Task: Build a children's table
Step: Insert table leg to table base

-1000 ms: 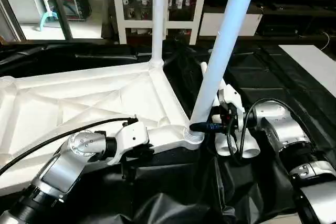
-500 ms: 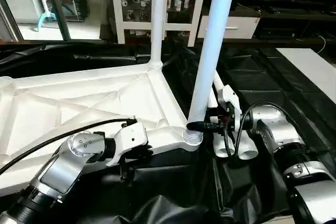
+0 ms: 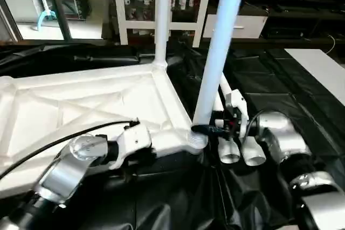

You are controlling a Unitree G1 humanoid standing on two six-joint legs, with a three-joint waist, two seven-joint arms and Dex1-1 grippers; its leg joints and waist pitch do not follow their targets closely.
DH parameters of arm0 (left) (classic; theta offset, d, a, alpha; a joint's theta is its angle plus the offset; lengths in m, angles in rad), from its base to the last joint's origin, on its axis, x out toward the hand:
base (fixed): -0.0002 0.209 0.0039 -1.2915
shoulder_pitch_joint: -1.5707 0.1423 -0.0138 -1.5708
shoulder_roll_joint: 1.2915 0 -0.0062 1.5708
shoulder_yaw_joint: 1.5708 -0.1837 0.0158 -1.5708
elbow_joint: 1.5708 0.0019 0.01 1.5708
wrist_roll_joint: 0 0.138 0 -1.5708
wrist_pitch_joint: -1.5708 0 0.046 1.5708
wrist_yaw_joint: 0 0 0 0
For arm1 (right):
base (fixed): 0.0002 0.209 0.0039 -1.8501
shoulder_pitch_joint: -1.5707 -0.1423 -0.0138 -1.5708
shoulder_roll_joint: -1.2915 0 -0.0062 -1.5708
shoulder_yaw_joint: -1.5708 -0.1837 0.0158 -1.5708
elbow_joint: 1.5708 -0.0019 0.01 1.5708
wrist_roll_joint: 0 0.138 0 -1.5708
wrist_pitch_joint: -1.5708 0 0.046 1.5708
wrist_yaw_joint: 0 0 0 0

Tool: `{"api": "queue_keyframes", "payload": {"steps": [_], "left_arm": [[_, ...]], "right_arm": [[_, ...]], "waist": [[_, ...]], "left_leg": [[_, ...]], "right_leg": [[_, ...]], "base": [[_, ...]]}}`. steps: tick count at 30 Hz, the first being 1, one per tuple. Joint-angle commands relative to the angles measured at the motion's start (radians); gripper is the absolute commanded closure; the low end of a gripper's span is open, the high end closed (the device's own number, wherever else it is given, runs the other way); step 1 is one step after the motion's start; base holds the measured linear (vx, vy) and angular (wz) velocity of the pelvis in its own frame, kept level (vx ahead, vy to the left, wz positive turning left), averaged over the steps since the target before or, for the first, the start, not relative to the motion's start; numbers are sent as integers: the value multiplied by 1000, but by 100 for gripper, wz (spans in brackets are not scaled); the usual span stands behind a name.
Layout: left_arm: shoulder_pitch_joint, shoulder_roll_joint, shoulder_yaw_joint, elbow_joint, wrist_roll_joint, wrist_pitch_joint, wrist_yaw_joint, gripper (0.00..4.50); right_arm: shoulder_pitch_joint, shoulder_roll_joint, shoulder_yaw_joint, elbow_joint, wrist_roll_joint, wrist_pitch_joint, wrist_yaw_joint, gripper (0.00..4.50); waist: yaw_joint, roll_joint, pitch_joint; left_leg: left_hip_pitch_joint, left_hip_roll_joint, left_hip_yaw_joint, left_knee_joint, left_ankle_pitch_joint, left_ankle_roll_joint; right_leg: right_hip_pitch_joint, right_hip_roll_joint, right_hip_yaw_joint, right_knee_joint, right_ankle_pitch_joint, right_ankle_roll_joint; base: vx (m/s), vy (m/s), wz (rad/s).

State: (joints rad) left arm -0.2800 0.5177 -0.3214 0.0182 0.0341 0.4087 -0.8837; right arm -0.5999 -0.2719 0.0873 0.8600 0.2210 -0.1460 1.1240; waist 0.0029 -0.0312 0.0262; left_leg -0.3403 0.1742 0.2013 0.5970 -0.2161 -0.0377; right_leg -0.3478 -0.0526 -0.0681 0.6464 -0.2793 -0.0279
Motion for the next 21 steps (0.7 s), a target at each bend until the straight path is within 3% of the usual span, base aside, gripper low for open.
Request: {"api": "queue_keyframes", "payload": {"steps": [1,6,7,11,13,14,15,18,19,21], "left_arm": [[-26,-59,24,-35,-11,85,91,450],[-48,-139,52,-74,-34,189,161,450],[-68,-195,76,-94,-26,264,229,450],[-109,-290,101,-115,34,400,358,450],[-116,-307,105,-118,46,421,380,450],[-134,-348,116,-113,69,452,435,450],[-140,-359,117,-110,73,459,450,450],[-140,-364,112,-111,61,472,465,450],[-133,-361,110,-116,56,477,465,450],[-127,-358,110,-127,55,489,467,450]], "right_arm": [[62,30,26,135,-97,33,-180,262],[31,94,-24,189,-91,35,-378,262],[-7,131,-42,228,-93,63,-501,262],[-65,195,-66,284,-79,111,-690,262],[-73,207,-70,293,-76,116,-719,263],[-88,238,-77,308,-76,125,-783,263],[-92,248,-76,312,-80,125,-797,263],[-98,271,-67,317,-99,116,-798,263],[-102,276,-61,320,-108,99,-784,263],[-108,278,-62,324,-107,76,-765,263]], "waist": [[-11,16,-10],[-29,16,-15],[-29,17,-15],[-34,19,-22],[-35,18,-26],[-37,10,-30],[-36,14,-27],[-34,11,-24],[-33,5,-24],[-35,9,-24]], "left_leg": [[1,81,-48,-87,-285,-16],[-11,79,-45,-83,-215,18],[-13,79,-43,-81,-208,26],[-12,80,-44,-76,-155,23],[-18,81,-41,-71,-89,50],[-20,80,-38,-67,-49,78],[-19,82,-38,-68,-46,90],[-22,80,-39,-69,-88,95],[-21,81,-39,-70,-108,89],[-20,83,-40,-71,-112,77]], "right_leg": [[-1,-104,75,-109,-198,-231],[6,-101,74,-101,-83,-256],[8,-104,75,-102,-81,-258],[11,-105,75,-97,-26,-275],[15,-104,75,-86,90,-278],[16,-102,74,-80,165,-282],[12,-102,72,-80,184,-286],[14,-105,71,-86,133,-276],[14,-105,71,-88,94,-270],[13,-104,72,-87,81,-263]], "base": [[0,0,0],[0,0,0],[0,0,0],[0,0,0],[0,0,0],[0,0,0],[0,0,0],[0,0,0],[0,0,0],[0,0,0]]}}
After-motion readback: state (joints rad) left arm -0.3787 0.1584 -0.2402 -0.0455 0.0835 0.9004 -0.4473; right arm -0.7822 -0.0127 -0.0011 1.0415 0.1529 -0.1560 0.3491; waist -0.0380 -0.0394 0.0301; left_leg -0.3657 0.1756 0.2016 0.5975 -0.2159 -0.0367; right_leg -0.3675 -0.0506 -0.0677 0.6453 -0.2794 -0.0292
